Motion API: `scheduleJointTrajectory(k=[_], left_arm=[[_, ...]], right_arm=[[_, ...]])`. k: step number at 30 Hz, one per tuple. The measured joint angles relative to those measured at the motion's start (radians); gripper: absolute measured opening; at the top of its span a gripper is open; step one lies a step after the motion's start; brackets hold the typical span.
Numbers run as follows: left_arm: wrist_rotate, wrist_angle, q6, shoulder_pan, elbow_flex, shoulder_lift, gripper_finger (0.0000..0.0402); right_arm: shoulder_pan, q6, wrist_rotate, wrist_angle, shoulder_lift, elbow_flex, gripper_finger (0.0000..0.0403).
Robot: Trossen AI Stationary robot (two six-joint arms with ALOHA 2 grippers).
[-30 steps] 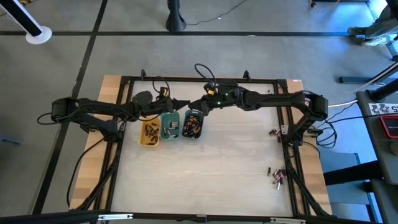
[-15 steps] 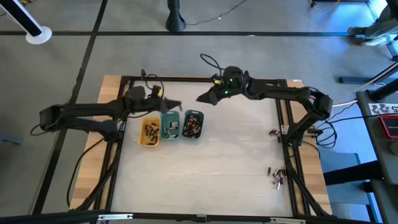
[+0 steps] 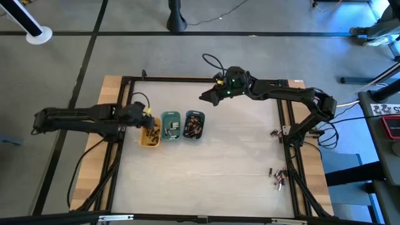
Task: Sort batteries
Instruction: Put the small black battery into the yellow bin
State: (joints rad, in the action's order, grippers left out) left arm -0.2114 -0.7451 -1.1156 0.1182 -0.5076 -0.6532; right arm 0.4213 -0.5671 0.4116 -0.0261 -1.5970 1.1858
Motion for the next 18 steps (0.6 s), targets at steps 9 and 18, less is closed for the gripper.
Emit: scheduleJointTrajectory(k=[9, 18], left_arm=[[-0.028, -0.090, -0.021, -0.012, 0.001, -0.099, 0.0061], [-0.029, -0.028, 0.113, -0.011, 0.001, -0.126, 0.0129]], right_arm=[[0.019, 0.000, -0.027, -0.004, 0.000, 0.000, 0.0212], [0.019, -0.001, -0.036, 0.000, 0.000, 0.000, 0.0212]])
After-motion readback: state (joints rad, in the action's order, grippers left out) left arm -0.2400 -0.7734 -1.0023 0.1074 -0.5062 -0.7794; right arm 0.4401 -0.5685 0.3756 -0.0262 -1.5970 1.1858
